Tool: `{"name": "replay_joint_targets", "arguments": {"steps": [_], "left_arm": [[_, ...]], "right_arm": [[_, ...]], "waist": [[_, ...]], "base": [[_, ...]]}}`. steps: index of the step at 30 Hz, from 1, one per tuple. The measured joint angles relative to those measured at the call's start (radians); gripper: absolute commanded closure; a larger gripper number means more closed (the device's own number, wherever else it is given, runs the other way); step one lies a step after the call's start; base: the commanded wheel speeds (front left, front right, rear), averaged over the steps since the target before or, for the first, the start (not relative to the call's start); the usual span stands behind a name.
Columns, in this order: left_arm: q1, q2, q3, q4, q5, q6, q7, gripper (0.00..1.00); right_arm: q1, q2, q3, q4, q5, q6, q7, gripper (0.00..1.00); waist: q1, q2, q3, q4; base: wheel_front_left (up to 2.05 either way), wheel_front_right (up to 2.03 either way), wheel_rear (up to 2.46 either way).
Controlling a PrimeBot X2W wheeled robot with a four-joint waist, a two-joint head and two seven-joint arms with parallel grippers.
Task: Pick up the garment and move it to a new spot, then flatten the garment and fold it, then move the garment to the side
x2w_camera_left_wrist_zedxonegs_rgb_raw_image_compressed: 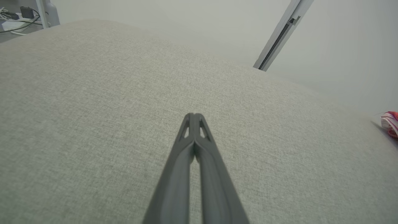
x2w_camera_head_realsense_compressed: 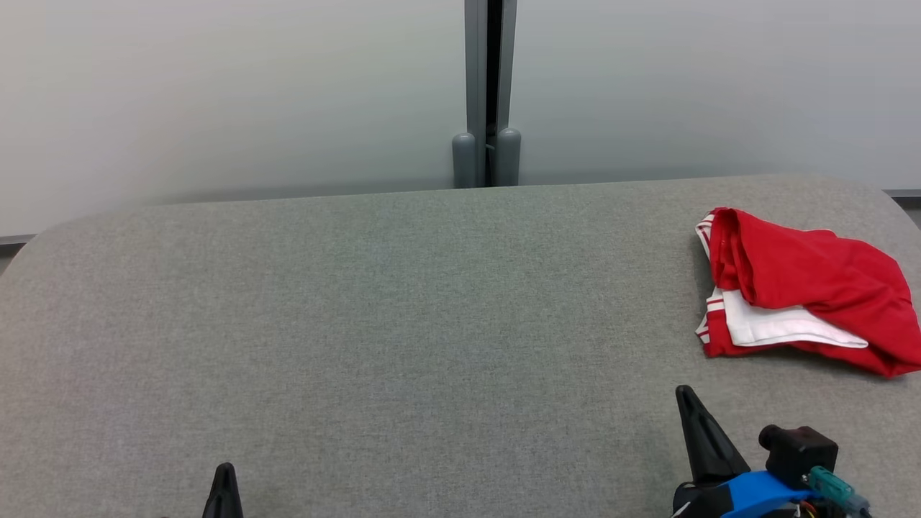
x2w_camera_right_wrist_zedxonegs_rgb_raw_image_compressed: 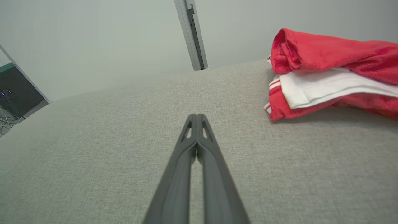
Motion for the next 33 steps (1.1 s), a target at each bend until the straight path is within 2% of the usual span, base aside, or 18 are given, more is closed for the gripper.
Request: {"name": "replay_joint_targets", "arguments": {"steps": [26, 33], "left_arm": [[-0.08, -0.025, 0.071, -0.011, -0.373, -0.051, 0.116, 1.0], [-0.098, -0.03, 0.091, -0.015, -0.454, -0.061, 0.141, 1.0]], "right_arm": [[-0.005, -0.005, -0.054, -0.043, 0.462, 0.0, 0.109, 1.0], [-0.008, -0.006, -0.065, -0.051, 0.556, 0.0, 0.132, 1.0]], "waist": [[0.0, 0.0, -0.003, 0.016], [0.0, 0.0, -0.003, 0.02]], "base": [[0.0, 0.0, 0.0], [0.0, 0.0, 0.0]]}}
